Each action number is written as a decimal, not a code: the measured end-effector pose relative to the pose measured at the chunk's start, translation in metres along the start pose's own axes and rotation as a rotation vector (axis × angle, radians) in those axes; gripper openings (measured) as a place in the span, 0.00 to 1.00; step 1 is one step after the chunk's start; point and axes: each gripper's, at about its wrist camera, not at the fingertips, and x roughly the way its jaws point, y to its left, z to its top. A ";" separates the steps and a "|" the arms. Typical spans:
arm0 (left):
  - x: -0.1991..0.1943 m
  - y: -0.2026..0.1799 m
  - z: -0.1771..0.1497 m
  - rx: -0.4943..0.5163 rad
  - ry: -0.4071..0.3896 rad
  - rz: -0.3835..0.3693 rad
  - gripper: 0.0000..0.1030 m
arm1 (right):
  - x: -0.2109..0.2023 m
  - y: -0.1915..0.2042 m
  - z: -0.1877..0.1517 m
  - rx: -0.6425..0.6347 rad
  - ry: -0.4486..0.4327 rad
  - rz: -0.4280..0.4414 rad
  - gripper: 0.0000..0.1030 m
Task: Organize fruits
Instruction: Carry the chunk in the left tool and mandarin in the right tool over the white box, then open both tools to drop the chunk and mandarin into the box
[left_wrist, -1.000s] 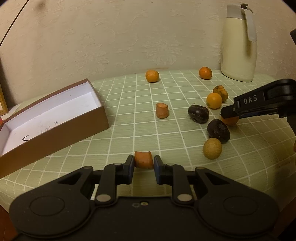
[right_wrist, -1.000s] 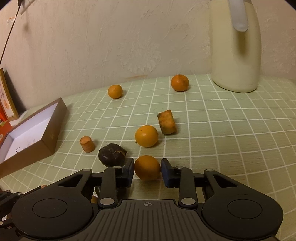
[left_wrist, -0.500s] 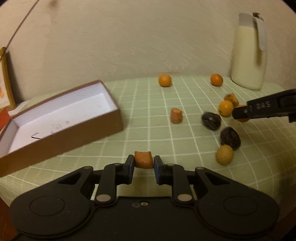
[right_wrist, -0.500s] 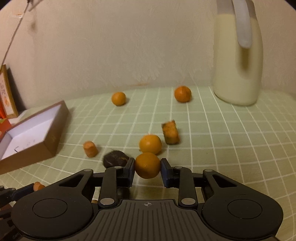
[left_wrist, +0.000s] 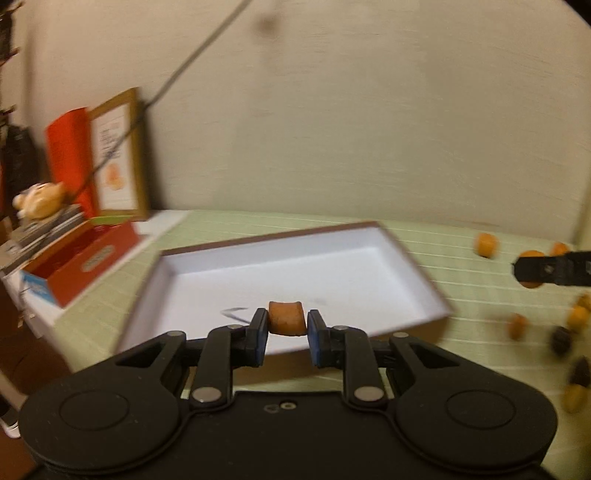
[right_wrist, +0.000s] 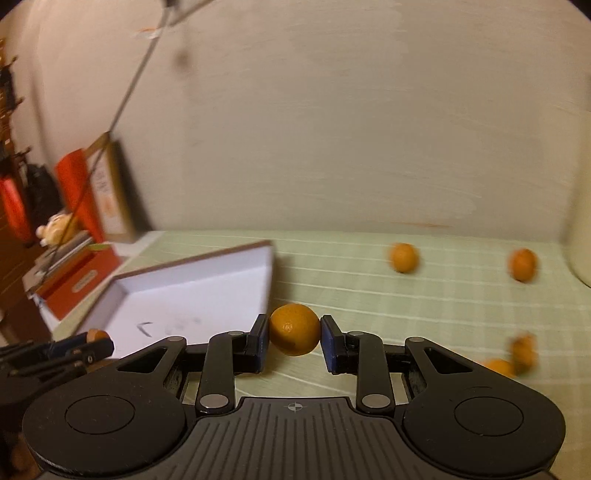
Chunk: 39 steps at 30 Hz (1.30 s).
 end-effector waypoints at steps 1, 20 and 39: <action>0.004 0.008 0.002 -0.009 0.000 0.020 0.12 | 0.007 0.008 0.002 -0.010 0.003 0.012 0.29; 0.043 0.079 -0.009 -0.094 0.093 0.164 0.12 | 0.098 0.041 -0.006 -0.024 0.093 0.005 0.29; 0.044 0.083 -0.005 -0.114 0.105 0.206 0.38 | 0.093 0.042 0.000 0.019 0.040 0.009 0.51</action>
